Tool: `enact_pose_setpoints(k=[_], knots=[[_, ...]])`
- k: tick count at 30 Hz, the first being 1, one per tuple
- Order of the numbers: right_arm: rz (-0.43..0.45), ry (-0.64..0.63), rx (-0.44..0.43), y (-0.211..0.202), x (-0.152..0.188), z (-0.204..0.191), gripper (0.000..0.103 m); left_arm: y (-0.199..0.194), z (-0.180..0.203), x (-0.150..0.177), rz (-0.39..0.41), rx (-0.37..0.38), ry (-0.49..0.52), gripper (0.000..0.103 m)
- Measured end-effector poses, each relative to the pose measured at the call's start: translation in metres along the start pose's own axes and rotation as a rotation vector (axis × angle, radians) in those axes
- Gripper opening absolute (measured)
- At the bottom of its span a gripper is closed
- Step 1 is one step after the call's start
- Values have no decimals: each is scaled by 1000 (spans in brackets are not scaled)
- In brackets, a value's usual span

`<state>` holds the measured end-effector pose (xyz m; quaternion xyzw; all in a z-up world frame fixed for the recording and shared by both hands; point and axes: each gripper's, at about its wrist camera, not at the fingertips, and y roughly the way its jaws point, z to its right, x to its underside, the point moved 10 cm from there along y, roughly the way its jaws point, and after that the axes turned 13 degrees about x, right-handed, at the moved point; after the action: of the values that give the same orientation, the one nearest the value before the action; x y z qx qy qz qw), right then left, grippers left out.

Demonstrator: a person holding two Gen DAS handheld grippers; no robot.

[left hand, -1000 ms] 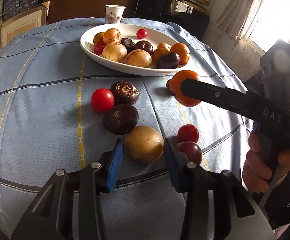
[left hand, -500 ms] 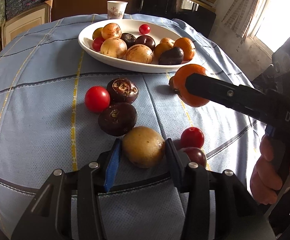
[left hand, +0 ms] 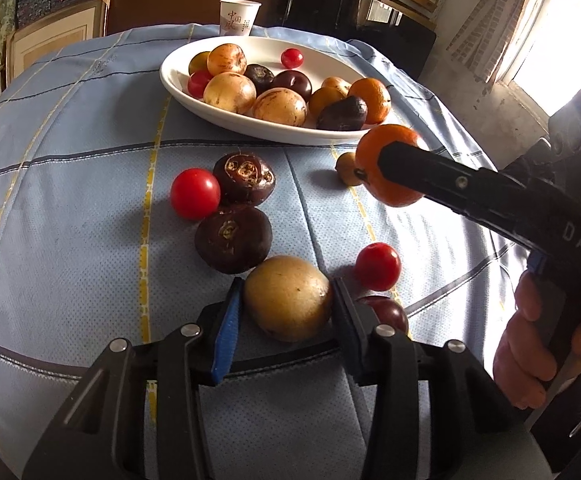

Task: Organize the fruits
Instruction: 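Close the left tool on the pale brown fruit while the right tool holds the mandarin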

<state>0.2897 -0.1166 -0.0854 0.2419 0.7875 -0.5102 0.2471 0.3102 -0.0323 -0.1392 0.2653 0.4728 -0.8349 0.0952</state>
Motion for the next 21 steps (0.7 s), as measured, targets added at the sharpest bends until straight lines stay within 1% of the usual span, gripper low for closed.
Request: enact_pose_setpoints(k=[6,9,11,13,15,18,21], knots=[[1,-11,2,1,1,-2,45,-14,10,1,50,30,-1,42],[-3,-16,7,3,4,-2,45,-22,13,-2,88,-3,28,42],[5,-30,18,4,3,-3,45,-30,14,-6,127,-55,65,42],[29,-53,38,3,1,-3,45,-37,15,-11,153,-69,89,42],[65,-88,75,2,-4,-3,45,-42,16,-17,165,-52,96,42],[118,-132,141,3,-14,-1,45,-43,12,-27,164,-47,96,42],[127,-129,163,9,-25,2,45,-39,6,-40,156,-62,94,42]])
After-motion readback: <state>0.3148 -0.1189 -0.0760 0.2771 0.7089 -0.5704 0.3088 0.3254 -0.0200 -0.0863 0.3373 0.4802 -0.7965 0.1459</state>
